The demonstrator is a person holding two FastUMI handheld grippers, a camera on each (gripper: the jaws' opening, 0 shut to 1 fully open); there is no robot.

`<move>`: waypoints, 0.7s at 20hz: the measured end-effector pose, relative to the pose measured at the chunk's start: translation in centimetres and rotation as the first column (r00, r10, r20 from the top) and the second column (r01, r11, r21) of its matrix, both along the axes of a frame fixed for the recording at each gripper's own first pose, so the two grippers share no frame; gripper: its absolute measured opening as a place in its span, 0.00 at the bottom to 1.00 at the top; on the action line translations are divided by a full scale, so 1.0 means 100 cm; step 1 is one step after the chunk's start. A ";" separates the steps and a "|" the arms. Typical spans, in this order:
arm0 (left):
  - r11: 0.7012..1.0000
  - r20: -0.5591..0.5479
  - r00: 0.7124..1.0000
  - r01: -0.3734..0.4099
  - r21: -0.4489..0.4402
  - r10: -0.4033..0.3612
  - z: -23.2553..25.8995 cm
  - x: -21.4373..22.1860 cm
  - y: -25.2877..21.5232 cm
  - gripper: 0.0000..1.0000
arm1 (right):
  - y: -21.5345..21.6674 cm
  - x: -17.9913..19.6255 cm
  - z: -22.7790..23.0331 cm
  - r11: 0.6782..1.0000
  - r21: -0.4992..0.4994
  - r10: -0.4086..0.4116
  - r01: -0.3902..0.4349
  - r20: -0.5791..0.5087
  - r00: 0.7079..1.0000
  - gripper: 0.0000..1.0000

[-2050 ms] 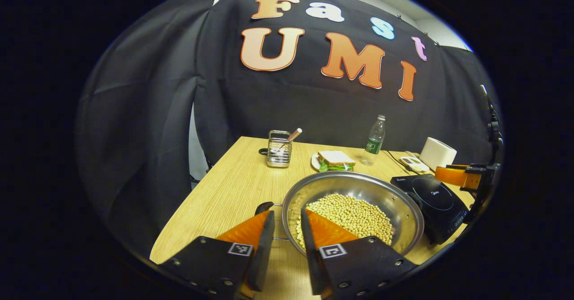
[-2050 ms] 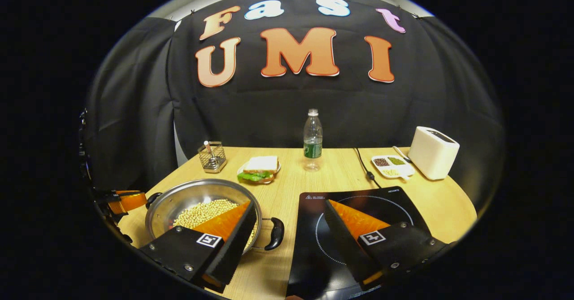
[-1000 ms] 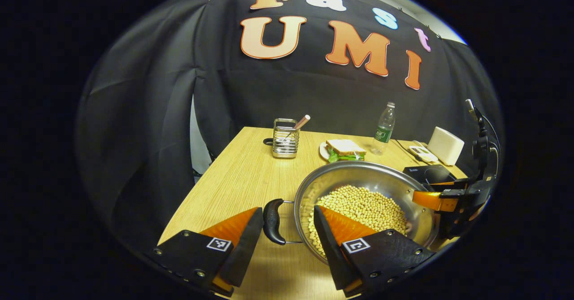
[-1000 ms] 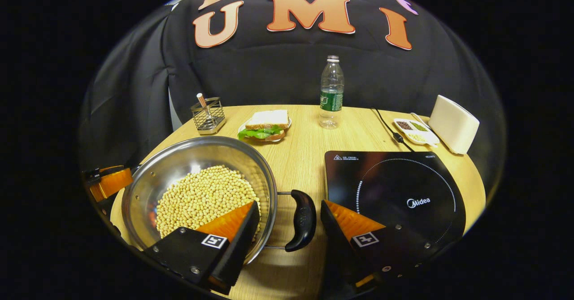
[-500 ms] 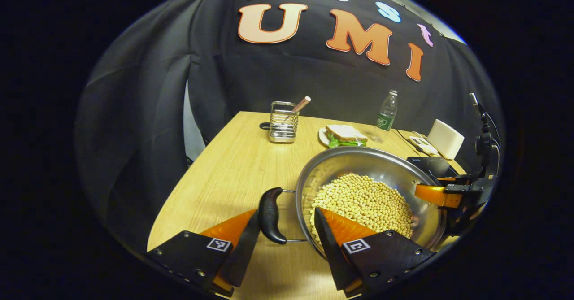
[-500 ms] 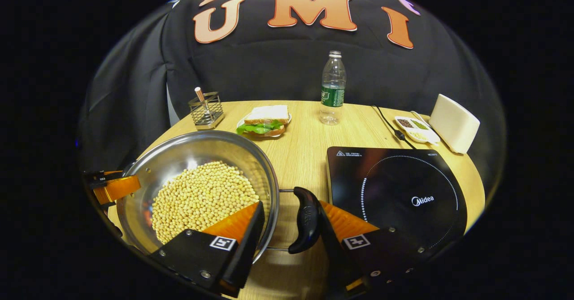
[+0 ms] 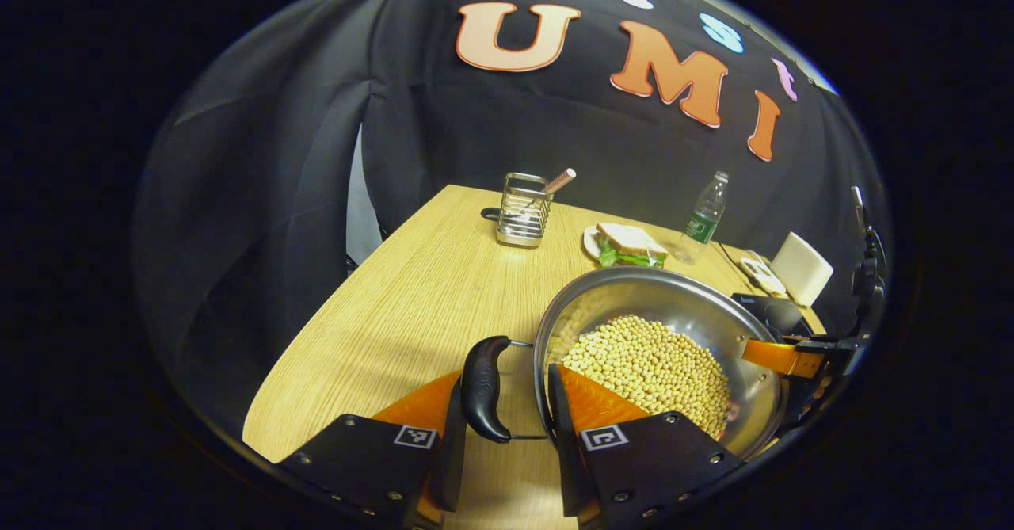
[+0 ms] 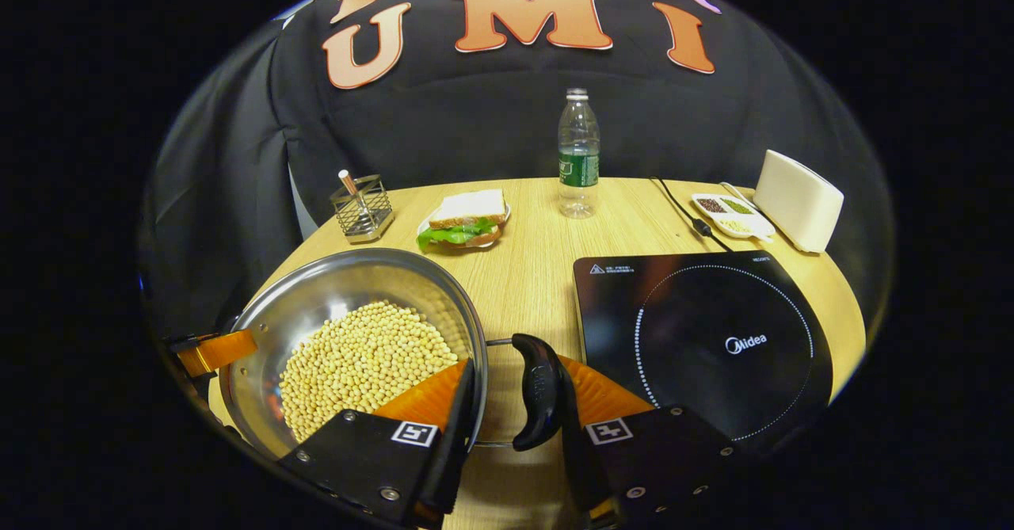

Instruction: First push the handle of the pot to place it horizontally, then grasp the pot with both hands and set it on the induction cooktop.

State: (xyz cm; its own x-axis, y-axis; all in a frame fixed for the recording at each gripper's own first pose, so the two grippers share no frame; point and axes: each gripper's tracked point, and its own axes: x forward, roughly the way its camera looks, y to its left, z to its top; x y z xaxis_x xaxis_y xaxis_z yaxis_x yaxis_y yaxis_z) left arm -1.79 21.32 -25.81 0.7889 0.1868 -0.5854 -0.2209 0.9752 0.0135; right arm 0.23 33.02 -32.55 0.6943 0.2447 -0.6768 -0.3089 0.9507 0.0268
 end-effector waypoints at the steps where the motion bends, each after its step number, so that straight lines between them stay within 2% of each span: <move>1: 1.000 0.020 1.000 -0.002 0.014 0.001 0.009 -0.002 -0.003 0.51 | -0.002 0.001 0.007 1.000 0.010 0.002 -0.002 0.017 1.000 0.49; 2: 0.999 0.044 0.999 0.003 0.032 -0.004 0.021 -0.002 -0.007 0.51 | -0.005 0.000 0.016 1.000 0.025 0.002 -0.003 0.036 0.999 0.53; 7: 0.997 0.099 0.994 0.042 0.072 -0.049 0.059 0.002 -0.042 0.49 | -0.028 -0.007 0.052 0.997 0.075 -0.019 0.013 0.070 0.997 0.53; 8: 0.996 0.098 0.994 0.049 0.069 -0.056 0.062 0.002 -0.050 0.50 | -0.036 -0.007 0.056 0.997 0.077 -0.025 0.019 0.077 0.997 0.53; 9: 0.997 0.097 0.993 0.056 0.060 -0.062 0.062 0.004 -0.058 0.52 | -0.044 -0.008 0.060 0.996 0.081 -0.033 0.027 0.081 0.996 0.49; 12: 0.996 0.088 0.993 0.081 0.028 -0.084 0.062 0.007 -0.088 0.51 | -0.072 -0.005 0.067 0.994 0.091 -0.060 0.052 0.085 0.995 0.49; 13: 0.996 0.091 0.992 0.089 0.019 -0.090 0.062 0.011 -0.097 0.51 | -0.081 -0.004 0.069 0.994 0.094 -0.071 0.063 0.085 0.994 0.53; 14: 0.995 0.093 0.991 0.096 0.012 -0.097 0.061 0.013 -0.107 0.52 | -0.091 -0.003 0.069 0.993 0.097 -0.082 0.074 0.088 0.993 0.53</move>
